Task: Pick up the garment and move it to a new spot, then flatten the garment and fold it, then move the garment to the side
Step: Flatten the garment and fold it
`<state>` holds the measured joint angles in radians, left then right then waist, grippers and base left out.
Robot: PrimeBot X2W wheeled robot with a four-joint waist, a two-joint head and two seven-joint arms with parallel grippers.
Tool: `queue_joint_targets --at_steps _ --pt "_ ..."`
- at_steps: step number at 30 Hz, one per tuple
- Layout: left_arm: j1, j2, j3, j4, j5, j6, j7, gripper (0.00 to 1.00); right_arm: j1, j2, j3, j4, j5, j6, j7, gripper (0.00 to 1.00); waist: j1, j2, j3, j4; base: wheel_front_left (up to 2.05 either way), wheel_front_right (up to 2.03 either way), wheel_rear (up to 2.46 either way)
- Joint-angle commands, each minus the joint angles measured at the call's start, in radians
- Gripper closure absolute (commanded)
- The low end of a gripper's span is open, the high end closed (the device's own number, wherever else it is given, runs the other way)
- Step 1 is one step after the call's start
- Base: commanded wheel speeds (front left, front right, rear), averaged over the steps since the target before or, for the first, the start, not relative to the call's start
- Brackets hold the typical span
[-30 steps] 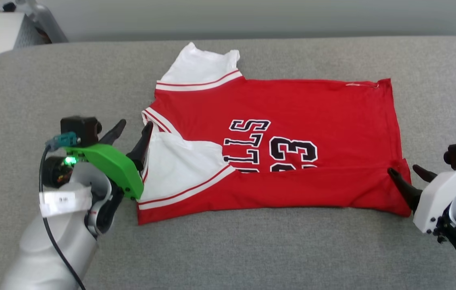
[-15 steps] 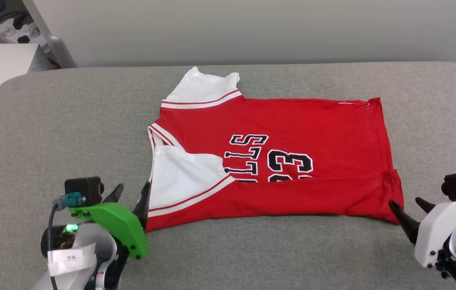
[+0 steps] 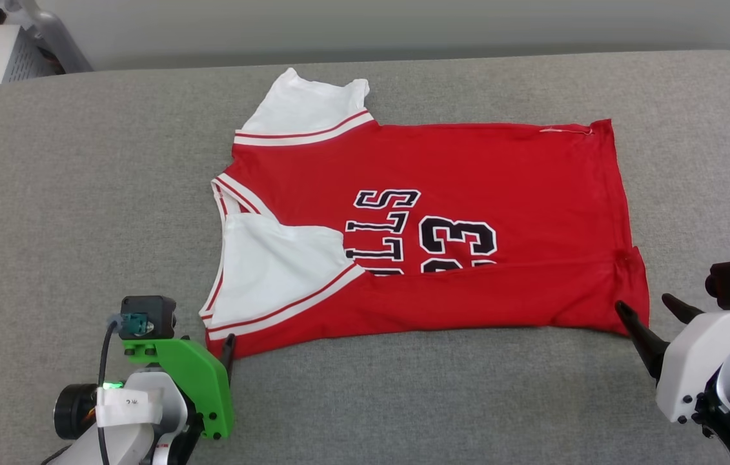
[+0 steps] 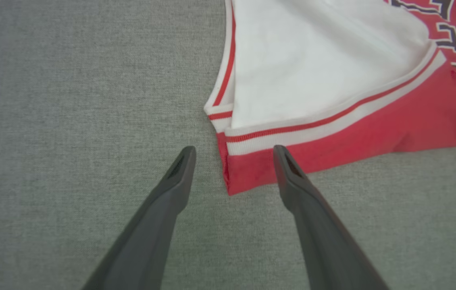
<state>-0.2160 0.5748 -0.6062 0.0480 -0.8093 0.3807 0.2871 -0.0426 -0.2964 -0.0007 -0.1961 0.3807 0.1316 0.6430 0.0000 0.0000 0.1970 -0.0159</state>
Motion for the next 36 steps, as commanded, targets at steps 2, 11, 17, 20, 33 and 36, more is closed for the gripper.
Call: queue_joint_targets --at_steps 2,11,17,20,33,36 --pt "-0.007 0.007 0.001 0.02 0.012 0.013 0.006 0.0 0.007 0.007 -0.008 -0.022 -0.016 -0.001 0.01 0.0 0.0 0.0 0.034 -0.019 0.0 0.0 0.0" --pt "-0.028 0.001 -0.022 0.143 0.008 -0.009 0.033 0.1 0.004 0.033 -0.013 -0.046 -0.03 -0.001 0.013 0.0 0.0 0.0 0.092 -0.034 0.0 0.0 0.0" --pt "-0.027 -0.023 -0.029 0.185 -0.035 -0.076 0.036 1.0 0.006 0.035 -0.024 -0.034 -0.039 -0.001 0.022 0.0 0.0 0.0 0.073 -0.019 0.0 0.0 0.0" --pt "-0.03 -0.029 -0.021 0.188 -0.034 -0.087 0.003 1.0 0.014 0.032 -0.033 -0.019 -0.052 -0.001 0.03 0.0 0.0 0.0 0.047 -0.004 0.0 0.0 0.0" --pt "-0.022 0.011 0.007 -0.068 -0.037 -0.1 -0.033 1.0 -0.034 0.062 -0.094 0.151 -0.154 -0.001 0.059 0.0 0.0 0.0 0.001 0.063 0.0 0.0 0.0" --pt "-0.018 0.032 0.01 -0.142 -0.027 -0.08 -0.022 1.0 -0.074 0.084 -0.118 0.232 -0.182 -0.001 0.052 0.0 0.0 0.0 0.017 0.076 0.0 0.0 0.0"
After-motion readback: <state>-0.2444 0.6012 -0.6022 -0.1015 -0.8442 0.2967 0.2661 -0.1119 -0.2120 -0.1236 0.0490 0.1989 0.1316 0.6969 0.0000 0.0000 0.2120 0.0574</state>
